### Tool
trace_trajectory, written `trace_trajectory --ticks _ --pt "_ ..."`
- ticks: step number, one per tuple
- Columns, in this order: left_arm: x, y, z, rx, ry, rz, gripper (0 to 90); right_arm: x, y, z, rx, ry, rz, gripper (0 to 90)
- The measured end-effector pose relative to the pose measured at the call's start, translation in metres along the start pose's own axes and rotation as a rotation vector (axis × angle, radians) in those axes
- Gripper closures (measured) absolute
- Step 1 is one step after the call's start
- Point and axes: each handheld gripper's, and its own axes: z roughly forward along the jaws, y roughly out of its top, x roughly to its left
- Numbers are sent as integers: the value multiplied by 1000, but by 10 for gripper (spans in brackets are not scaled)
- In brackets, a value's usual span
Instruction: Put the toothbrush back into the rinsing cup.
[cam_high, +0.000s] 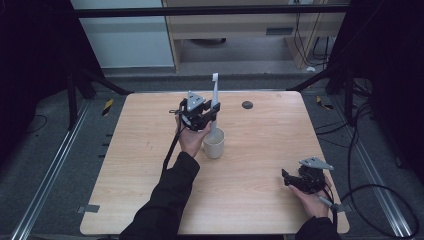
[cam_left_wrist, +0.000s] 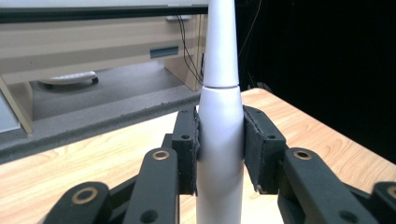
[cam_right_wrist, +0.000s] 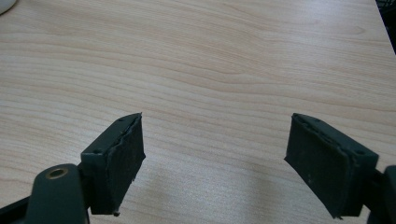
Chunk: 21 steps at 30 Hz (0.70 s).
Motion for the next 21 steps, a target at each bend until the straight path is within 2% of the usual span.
trace_trajectory --ticks 13,21 --pt "0 -29 5 56 -5 -5 671 0 0 0 4 0 -3 193" --pt "-2 -41 7 95 -10 8 671 0 0 1 5 -4 -2 192"
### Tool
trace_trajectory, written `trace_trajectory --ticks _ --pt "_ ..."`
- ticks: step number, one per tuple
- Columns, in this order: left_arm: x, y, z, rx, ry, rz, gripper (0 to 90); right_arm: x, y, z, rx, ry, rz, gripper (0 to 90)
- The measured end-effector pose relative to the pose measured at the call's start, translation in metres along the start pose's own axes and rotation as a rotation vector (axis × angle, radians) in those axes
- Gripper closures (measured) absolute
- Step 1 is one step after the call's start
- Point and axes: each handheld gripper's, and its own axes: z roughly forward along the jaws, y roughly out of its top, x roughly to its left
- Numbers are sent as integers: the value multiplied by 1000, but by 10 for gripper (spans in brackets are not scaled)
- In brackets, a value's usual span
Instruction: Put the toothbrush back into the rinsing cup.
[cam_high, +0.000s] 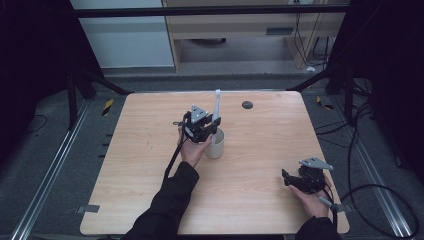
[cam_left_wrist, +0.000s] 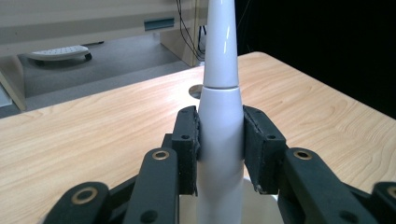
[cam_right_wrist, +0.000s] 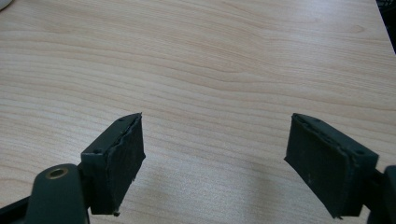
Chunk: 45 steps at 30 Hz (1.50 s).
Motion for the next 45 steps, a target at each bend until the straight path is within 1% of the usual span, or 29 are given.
trace_trajectory --ticks 5,9,15,17,22,25,28,29,32,33,40,45 --pt "0 -5 1 15 -4 -3 671 0 0 0 4 1 -2 192" --pt "0 -8 2 29 -6 2 670 1 0 0 8 0 -2 192" --pt "0 -12 3 47 -17 4 669 0 0 0 6 2 -1 191" --pt "1 -13 2 60 -15 14 668 0 0 0 4 3 -2 191" --pt "0 -15 2 63 -17 13 667 0 0 0 4 2 -1 191" --pt "0 -15 2 63 -8 19 664 0 0 0 5 1 -1 190" --pt "1 -16 3 68 -13 13 631 1 0 0 6 3 2 190" --pt "2 -16 3 75 -8 18 619 1 0 0 5 3 2 190" --pt "3 -17 3 80 -16 18 591 1 0 0 5 3 2 190" --pt "3 -17 2 78 -11 17 586 1 0 0 5 3 2 190" --pt "3 -14 -8 67 -33 12 548 1 0 -1 5 3 4 189" --pt "3 -11 -24 85 -40 39 504 0 0 -2 3 -2 7 187"
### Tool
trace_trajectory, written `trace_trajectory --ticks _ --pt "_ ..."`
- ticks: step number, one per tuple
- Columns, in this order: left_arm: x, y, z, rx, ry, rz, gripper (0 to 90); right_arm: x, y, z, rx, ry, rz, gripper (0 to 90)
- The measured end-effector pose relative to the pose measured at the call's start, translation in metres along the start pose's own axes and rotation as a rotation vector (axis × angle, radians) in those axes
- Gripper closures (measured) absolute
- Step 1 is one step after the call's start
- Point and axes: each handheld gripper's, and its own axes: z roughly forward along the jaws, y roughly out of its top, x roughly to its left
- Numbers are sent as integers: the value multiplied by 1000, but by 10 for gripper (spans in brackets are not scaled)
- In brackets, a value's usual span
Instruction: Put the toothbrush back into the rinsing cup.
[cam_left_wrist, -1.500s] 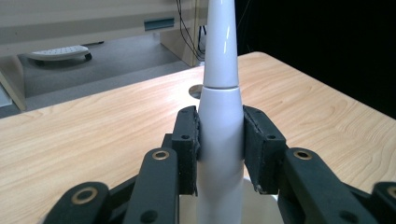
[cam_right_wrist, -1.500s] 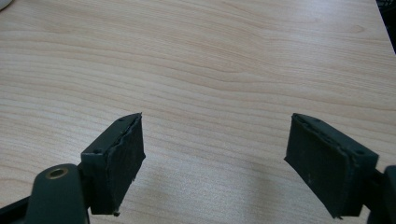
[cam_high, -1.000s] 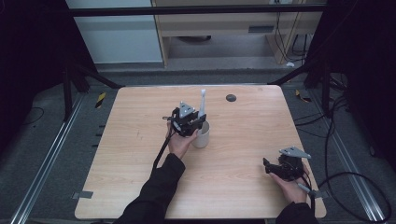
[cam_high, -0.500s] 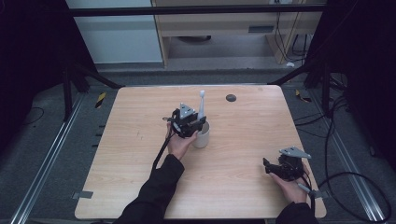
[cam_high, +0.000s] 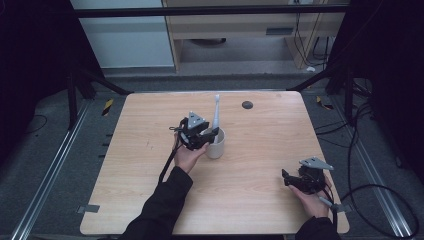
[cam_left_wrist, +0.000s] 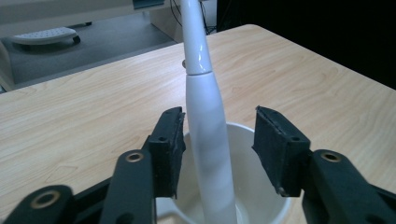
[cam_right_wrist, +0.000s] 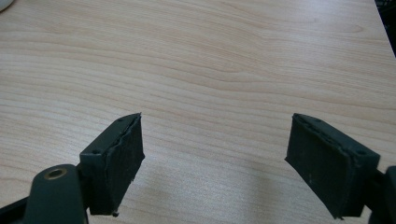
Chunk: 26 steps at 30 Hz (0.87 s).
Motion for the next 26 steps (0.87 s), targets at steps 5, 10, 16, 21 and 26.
trace_trajectory --ticks 5,10,16,21,26 --pt "7 -4 -25 16 7 17 459 -1 -1 -1 -1 -3 1 181" --pt "14 -15 -50 41 30 44 415 -1 -1 -2 -2 -4 3 169" --pt "25 -40 -73 85 47 68 354 -1 -2 -4 -6 -10 3 159" --pt "38 -69 -88 142 62 48 332 0 -3 -8 -9 -5 10 153" --pt "52 -92 -101 179 96 26 321 1 -3 -8 -9 -7 -3 149"
